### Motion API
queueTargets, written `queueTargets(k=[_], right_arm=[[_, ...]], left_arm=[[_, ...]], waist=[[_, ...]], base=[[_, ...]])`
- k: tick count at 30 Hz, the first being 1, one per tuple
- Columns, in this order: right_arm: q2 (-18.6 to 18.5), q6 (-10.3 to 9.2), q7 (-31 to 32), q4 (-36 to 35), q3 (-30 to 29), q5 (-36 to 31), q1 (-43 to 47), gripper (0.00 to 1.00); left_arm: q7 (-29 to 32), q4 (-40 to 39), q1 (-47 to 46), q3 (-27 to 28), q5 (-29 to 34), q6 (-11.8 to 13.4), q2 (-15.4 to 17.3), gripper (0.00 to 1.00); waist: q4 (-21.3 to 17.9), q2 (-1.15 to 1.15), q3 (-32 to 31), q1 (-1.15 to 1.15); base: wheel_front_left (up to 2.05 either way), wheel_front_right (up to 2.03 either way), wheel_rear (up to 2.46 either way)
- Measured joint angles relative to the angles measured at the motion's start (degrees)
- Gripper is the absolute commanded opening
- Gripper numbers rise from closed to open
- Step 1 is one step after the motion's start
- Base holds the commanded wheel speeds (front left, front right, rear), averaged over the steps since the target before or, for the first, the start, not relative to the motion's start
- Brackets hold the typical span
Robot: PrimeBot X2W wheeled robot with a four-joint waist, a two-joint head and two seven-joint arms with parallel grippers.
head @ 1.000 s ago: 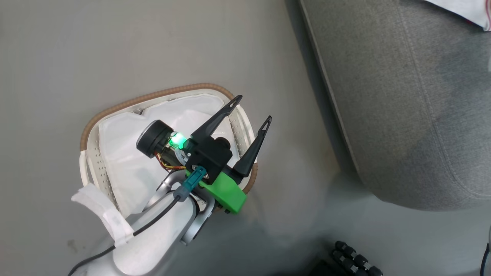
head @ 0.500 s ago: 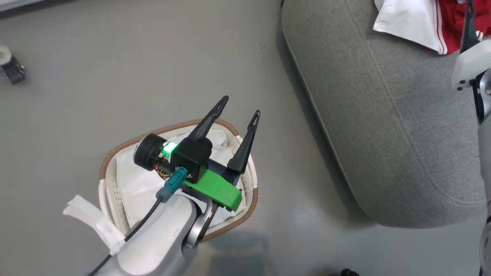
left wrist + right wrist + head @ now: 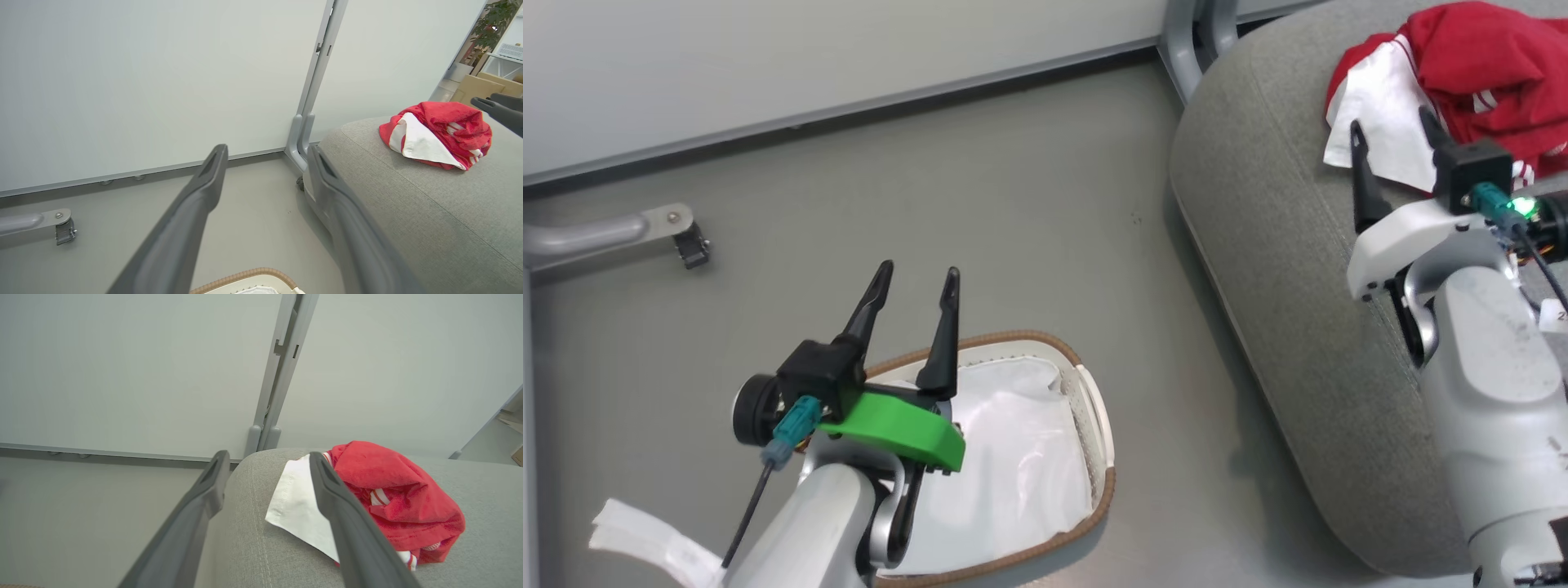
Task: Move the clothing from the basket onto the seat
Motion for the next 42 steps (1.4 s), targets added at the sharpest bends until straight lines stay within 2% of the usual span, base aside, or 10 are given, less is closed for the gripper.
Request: queueTargets(k=[7,12,16,23,29,42], right_arm=[[3.5,0.00,0.0,-7.8,1.9,3.7,11.8,1.00],[5.1,0.00,0.0,-16.4,3.0,4.1,20.6,1.00],[5.3,0.00,0.0,-21.7,4.7,5.8,27.9,1.00],[5.4,0.00,0.0,-28.9,6.4,9.1,35.6,1.00],[5.3,0.00,0.0,-30.7,7.0,10.5,38.4,1.00],[5.4,0.00,0.0,-29.4,7.8,12.4,38.7,1.00]], left_arm=[[0.0,0.3,7.2,7.0,0.5,0.4,-0.3,1.00],[0.0,-0.9,13.0,11.9,1.7,0.6,-1.0,1.00],[0.0,-2.2,17.4,15.1,2.4,0.0,-2.4,1.00],[0.0,-4.8,22.4,18.6,5.2,-1.4,-4.3,1.00],[0.0,-4.6,24.1,20.3,7.2,-2.4,-5.2,1.00],[0.0,-2.6,24.1,21.7,8.8,-4.7,-6.9,1.00]], waist=[[3.0,0.00,-4.3,0.00],[5.0,0.00,-6.5,0.00],[6.5,0.00,-7.7,0.00],[8.5,0.00,-8.7,0.00],[9.4,0.00,-8.8,0.00],[10.6,0.00,-9.5,0.00]], base=[[0.00,0.00,0.00],[0.00,0.00,0.00],[0.00,0.00,0.00],[0.00,0.00,0.00],[0.00,0.00,0.00],[0.00,0.00,0.00]])
